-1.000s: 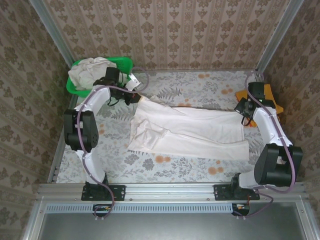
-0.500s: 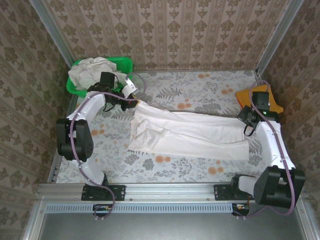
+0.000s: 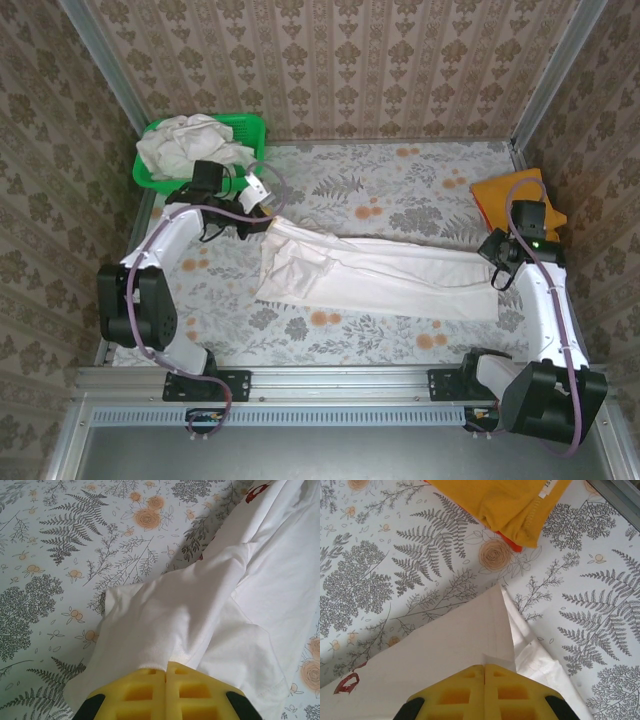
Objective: Fold and stack the t-shirts
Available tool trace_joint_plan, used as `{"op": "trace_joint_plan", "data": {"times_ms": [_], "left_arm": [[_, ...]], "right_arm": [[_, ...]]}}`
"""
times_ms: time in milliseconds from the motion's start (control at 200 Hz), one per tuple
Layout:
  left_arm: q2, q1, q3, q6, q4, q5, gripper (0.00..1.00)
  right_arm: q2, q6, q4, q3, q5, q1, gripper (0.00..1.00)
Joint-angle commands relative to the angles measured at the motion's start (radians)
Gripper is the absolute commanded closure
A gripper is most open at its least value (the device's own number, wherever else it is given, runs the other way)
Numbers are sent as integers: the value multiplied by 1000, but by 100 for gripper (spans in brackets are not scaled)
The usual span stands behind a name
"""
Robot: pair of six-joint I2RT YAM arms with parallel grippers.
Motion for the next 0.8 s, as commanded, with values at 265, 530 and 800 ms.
{"op": "trace_joint_plan", "data": {"times_ms": [265, 530, 800], "left_arm": [[-108, 7, -102, -59, 34, 10, 100], [-154, 6, -190, -106, 87, 32, 100], [-187, -11, -226, -123, 94, 25, 100]], "right_arm": [[4, -29, -20, -34, -41, -16, 100], [2, -27, -26, -70, -8, -17, 100], [44, 20, -20, -38, 1, -18, 100]]}}
